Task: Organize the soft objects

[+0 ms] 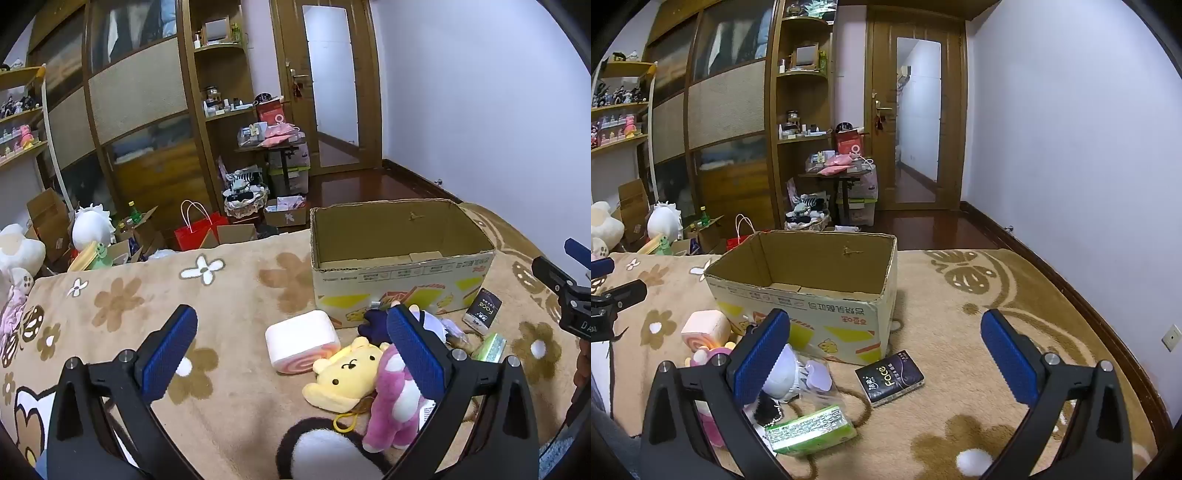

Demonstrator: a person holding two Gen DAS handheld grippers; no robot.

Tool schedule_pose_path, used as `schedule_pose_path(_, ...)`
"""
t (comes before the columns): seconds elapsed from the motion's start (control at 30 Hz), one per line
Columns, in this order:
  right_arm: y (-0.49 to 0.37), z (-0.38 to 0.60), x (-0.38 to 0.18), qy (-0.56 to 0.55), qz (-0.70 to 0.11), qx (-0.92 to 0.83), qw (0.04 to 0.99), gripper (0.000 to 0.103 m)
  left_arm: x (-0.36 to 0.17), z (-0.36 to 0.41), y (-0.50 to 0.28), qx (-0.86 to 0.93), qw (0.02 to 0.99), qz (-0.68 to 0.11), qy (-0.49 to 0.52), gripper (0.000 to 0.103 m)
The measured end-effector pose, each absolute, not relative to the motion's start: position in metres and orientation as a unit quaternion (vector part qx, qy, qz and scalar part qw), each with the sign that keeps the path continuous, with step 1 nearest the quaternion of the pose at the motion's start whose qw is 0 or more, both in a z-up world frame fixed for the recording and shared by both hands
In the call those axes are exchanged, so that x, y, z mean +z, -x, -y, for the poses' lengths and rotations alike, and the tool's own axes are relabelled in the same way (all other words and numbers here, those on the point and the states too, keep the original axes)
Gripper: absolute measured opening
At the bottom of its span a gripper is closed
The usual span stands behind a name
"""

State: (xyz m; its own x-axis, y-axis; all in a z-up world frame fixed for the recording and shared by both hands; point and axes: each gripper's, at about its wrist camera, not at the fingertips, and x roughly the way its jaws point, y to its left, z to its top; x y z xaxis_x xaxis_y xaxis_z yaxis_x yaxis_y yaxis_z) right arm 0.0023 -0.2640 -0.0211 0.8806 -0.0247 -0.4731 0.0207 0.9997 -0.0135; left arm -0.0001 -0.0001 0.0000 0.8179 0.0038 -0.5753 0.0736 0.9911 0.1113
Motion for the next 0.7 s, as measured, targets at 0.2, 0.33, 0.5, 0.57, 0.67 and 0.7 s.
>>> schedule_pose_path(0.2, -0.0008, 0.2648, -0.0210, 0.005, -0.244, -0.008, 0.970, 0.103, -0.0009, 0.0019, -0.0011, -0.016, 0.950, -0.304, -0.068, 0.102)
schedule_pose_path(0.33, -0.0015, 0.2654, -0.0202, 0.005, -0.246, -0.010, 0.969, 0.103, -0.0009, 0.0008, -0.0005, -0.020, 0.951, -0.303, -0.066, 0.102)
schedule_pose_path(0.5, -0.0022, 0.2603, -0.0249, 0.011, -0.248, -0.011, 0.969, 0.103, 0.0005, -0.0010, 0.0004, -0.017, 0.951, -0.301, -0.067, 0.102)
schedule_pose_path(0.57, -0.0023, 0.2598, -0.0252, 0.011, -0.249, -0.009, 0.968, 0.103, 0.0001, 0.0036, -0.0010, -0.018, 0.951, -0.301, -0.072, 0.102)
schedule_pose_path(0.67, -0.0023, 0.2588, -0.0253, 0.011, -0.249, -0.009, 0.968, 0.103, -0.0018, 0.0043, 0.0011, -0.018, 0.951, -0.300, -0.071, 0.102)
schedule_pose_path(0.7, -0.0026, 0.2586, -0.0250, 0.011, -0.250, -0.010, 0.968, 0.103, 0.0005, 0.0015, 0.0014, -0.019, 0.951, -0.301, -0.070, 0.102)
